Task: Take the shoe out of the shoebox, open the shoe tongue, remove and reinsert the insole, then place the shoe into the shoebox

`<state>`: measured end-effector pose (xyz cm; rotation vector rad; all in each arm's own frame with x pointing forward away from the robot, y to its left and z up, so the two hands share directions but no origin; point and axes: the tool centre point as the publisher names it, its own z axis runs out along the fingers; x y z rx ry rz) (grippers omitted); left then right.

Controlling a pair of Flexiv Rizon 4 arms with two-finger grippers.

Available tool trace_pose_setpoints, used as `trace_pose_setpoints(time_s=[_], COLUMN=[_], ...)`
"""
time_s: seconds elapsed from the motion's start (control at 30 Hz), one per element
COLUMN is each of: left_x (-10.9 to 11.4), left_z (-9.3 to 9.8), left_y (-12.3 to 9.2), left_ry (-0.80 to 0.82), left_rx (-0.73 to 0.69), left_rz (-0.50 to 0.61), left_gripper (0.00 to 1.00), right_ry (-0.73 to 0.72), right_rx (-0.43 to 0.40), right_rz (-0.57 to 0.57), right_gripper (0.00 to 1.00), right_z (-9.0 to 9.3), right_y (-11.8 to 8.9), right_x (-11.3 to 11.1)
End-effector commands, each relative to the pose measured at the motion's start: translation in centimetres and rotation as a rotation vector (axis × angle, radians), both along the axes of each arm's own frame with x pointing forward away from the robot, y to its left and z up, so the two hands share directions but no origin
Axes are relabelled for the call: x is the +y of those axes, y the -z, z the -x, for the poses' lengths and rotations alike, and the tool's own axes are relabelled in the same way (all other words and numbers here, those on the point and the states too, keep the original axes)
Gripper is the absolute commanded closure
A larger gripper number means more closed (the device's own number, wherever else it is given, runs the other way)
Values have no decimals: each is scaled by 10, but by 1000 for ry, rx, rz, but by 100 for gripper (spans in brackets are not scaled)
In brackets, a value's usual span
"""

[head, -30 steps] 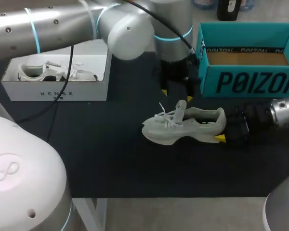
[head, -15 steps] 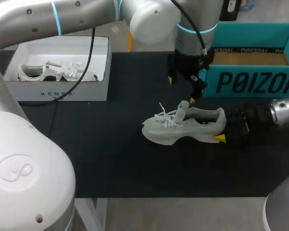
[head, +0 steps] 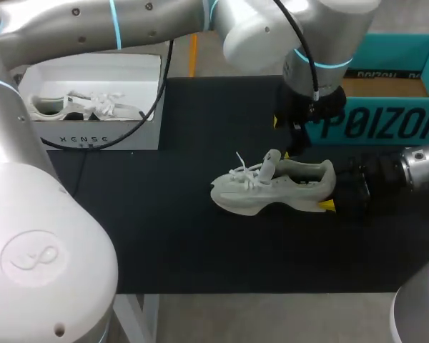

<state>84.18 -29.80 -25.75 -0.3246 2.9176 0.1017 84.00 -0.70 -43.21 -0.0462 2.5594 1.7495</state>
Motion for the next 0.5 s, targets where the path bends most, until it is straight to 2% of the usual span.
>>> trace_pose_setpoints(time_s=[0.03, 0.23, 0.5], left_x=[-6, -10, -34], left_z=[-4, -7, 1], left_y=[11, 28, 62], left_ry=[-4, 16, 81], left_rx=[25, 61, 90], left_rz=[11, 46, 19], left_gripper=[100, 100, 100], right_ry=[2, 2, 2], right_rx=[0, 0, 0], right_rz=[3, 3, 3], right_gripper=[100, 100, 100], right_z=[0, 0, 0], right_y=[2, 2, 2], right_x=[1, 1, 1])
